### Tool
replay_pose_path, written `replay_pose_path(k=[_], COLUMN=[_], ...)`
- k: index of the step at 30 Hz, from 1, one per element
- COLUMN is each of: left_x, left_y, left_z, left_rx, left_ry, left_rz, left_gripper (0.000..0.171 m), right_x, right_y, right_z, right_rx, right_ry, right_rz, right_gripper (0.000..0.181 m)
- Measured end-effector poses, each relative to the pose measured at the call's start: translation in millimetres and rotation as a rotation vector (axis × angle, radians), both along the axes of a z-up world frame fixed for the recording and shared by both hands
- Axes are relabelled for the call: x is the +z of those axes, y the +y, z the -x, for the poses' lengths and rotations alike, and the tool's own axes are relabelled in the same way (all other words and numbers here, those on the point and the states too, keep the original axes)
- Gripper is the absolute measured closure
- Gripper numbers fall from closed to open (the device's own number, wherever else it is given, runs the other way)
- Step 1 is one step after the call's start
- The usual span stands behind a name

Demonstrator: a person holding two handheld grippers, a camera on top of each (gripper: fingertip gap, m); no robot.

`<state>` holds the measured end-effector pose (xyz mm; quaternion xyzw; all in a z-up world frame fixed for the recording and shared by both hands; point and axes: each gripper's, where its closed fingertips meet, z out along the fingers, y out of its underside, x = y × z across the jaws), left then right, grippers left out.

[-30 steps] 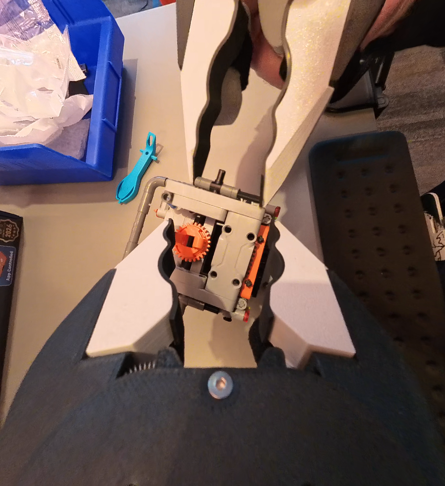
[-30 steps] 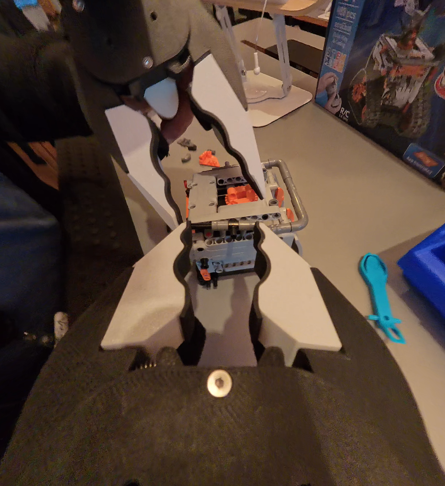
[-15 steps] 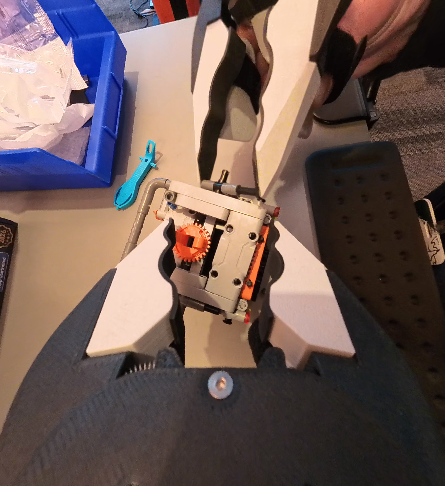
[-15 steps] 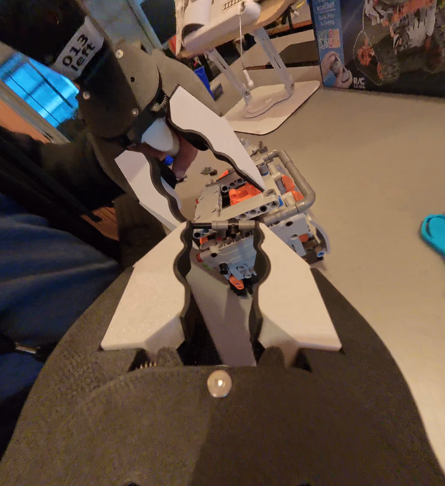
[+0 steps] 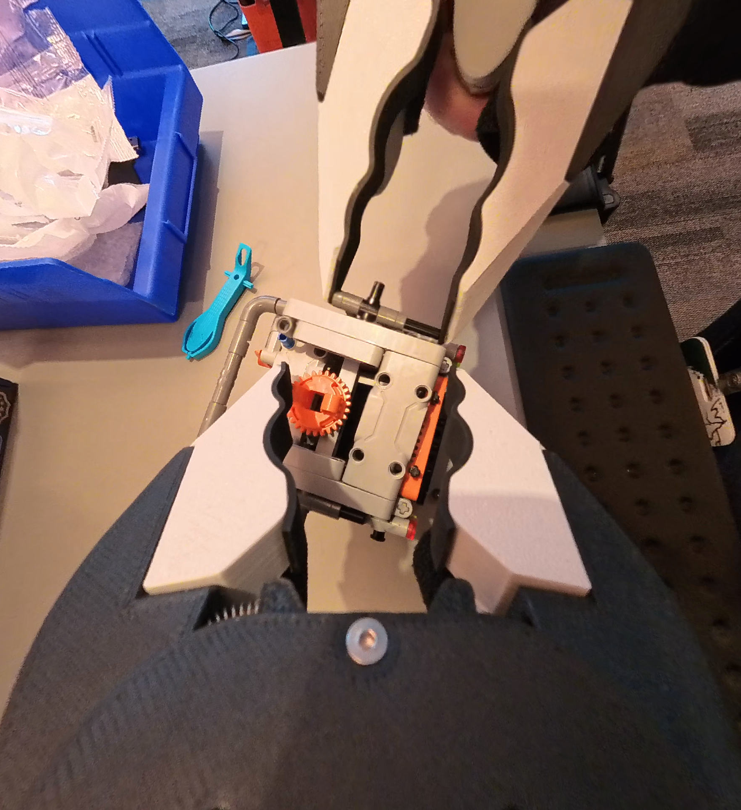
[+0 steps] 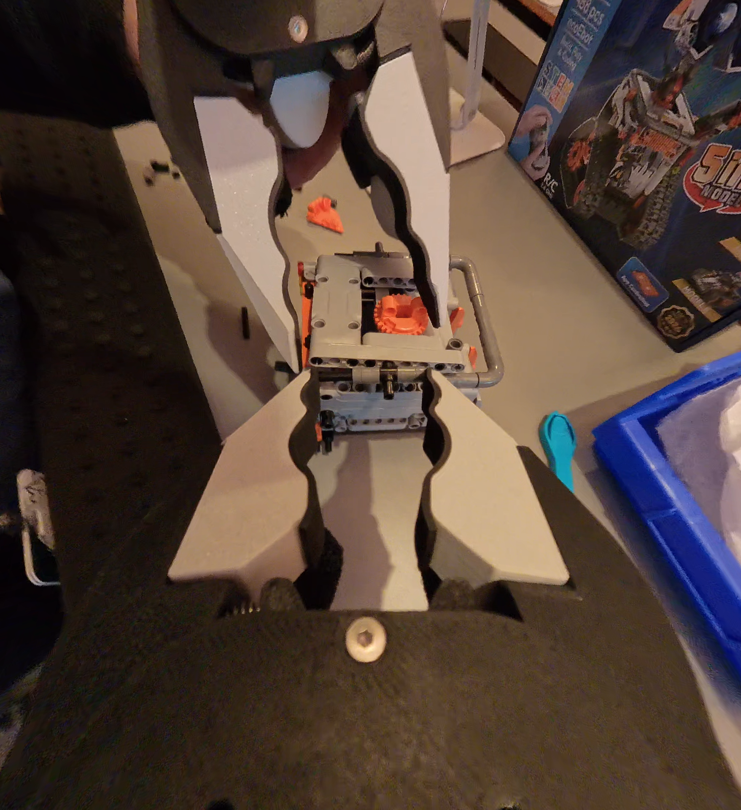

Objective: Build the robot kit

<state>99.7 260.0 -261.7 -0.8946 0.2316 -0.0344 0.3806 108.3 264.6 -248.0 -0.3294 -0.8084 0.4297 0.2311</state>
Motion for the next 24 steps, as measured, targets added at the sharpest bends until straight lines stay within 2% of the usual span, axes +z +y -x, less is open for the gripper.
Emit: replay_pose_path(k=[2, 7, 12, 14, 19, 24], left_x=[0.1, 0.3, -0.1, -0.3, -0.5, 1.3], left_y=[0.2, 1.4, 1.6, 2.2, 2.4, 3.6], left_z=[0.0, -0.6, -1.1, -2.0, -2.7, -5.1], left_rx=[0.001, 0.000, -0.006, -0.008, -0.012, -0.015], left_ry=[-0.002, -0.013, -0.004, -0.004, -0.008, -0.028], left_rz=[-0.001, -0.006, -0.004, -0.007, -0.007, -0.013], left_gripper=[0.103, 0.103, 0.103, 0.103, 0.103, 0.108], right_x=[0.2, 3.6, 5.8, 4.7, -1.5, -1.1], right_y=[-0.2, 0.8, 0.8, 1.1, 1.2, 5.0], right_z=[-0.3, -0.3, -1.4, -2.9, -7.7, -9.8], right_rx=[-0.013, -0.083, -0.129, -0.120, -0.057, 0.004], right_ry=[-0.020, -0.152, -0.224, -0.190, -0.052, 0.024], right_rz=[0.069, 0.409, 0.578, 0.509, 0.110, -0.102], right_gripper=[0.137, 0.138, 0.137, 0.137, 0.137, 0.137])
